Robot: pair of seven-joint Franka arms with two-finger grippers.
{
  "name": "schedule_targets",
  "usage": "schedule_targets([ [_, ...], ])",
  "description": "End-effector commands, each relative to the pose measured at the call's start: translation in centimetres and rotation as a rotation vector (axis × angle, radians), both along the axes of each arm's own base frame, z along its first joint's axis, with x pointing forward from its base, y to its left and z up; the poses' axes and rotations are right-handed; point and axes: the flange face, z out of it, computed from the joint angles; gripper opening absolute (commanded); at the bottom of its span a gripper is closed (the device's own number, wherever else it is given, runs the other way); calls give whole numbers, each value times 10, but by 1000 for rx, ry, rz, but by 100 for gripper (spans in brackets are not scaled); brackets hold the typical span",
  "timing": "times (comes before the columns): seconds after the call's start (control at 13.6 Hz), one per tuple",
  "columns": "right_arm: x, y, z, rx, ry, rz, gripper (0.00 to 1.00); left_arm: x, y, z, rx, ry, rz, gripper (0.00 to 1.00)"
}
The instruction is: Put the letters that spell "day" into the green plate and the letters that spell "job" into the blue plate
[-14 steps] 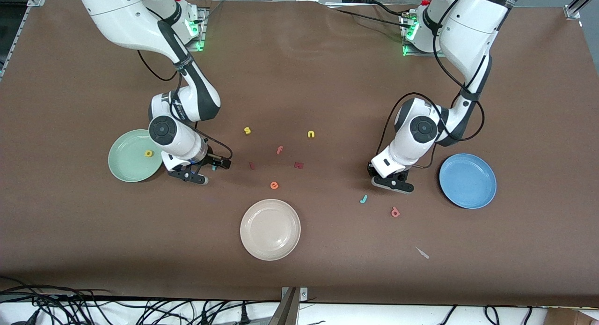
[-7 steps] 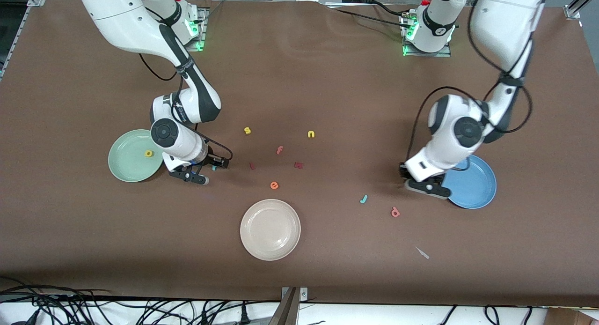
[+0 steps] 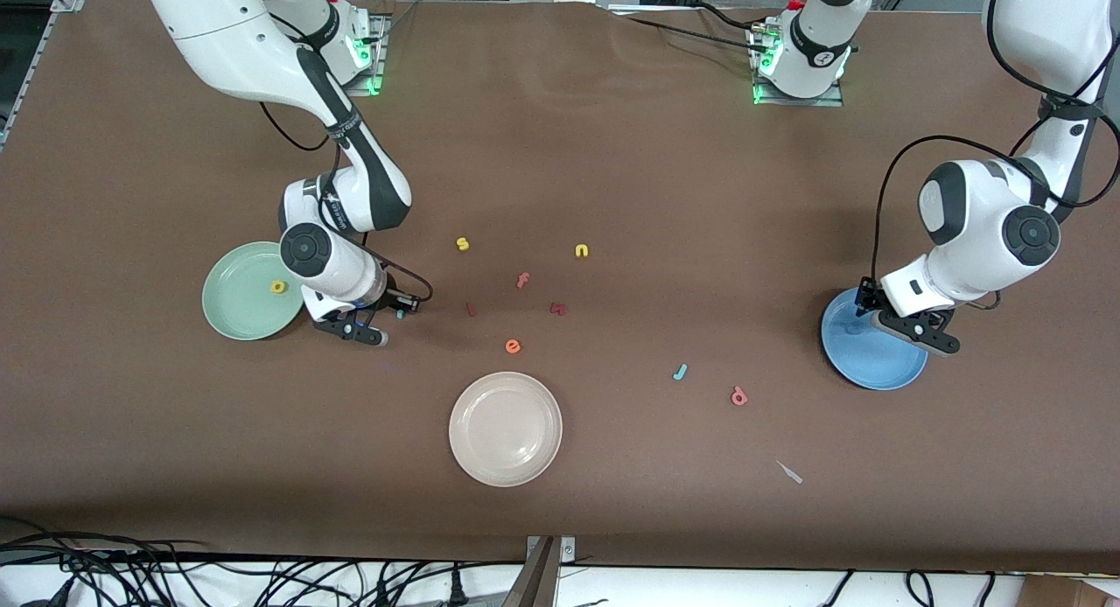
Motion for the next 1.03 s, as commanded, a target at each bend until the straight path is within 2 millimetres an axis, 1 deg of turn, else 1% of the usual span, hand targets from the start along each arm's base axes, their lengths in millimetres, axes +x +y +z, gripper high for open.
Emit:
schedule_targets([
  [0.0, 2, 3, -8, 0, 4, -3, 27, -3, -10, 10, 4, -8, -28, 87],
  [0.07, 2, 3, -8, 0, 4, -6, 24, 0, -16, 13, 2, -17, -34, 87],
  [0.15, 2, 3, -7, 1, 2, -8, 20, 3, -27, 16, -3, -30, -43, 86],
  [0.22, 3, 3, -7, 1, 1, -8, 16, 10, -49, 19, -25, -45, -56, 85],
  [0.29, 3, 4, -6, 1, 1, -8, 13, 23, -79, 15, -50, -55, -80, 83],
  [0.37, 4, 4, -6, 2, 0, -8, 10, 42, -101, 15, -71, -82, -92, 80],
  [0.44, 5, 4, -4, 3, -3, -6, 5, 59, -123, 8, -98, -101, -100, 80],
  [0.52, 5, 5, -4, 3, -5, -8, 5, 73, -144, 3, -117, -123, -113, 80],
  [0.59, 8, 6, -1, 6, -10, -6, 4, 82, -159, -6, -120, -159, -128, 80],
  [0.66, 9, 7, 0, 6, -12, -4, 5, 85, -171, -20, -122, -201, -139, 80],
  [0.74, 9, 7, 1, 7, -12, -3, 5, 92, -176, -33, -131, -245, -127, 80],
  [0.81, 9, 9, 4, 7, -13, 2, 4, 99, -179, -41, -154, -272, -97, 81],
  [0.96, 16, 11, 13, 3, 12, 3, 4, 104, -183, -47, -193, -273, -53, 81],
])
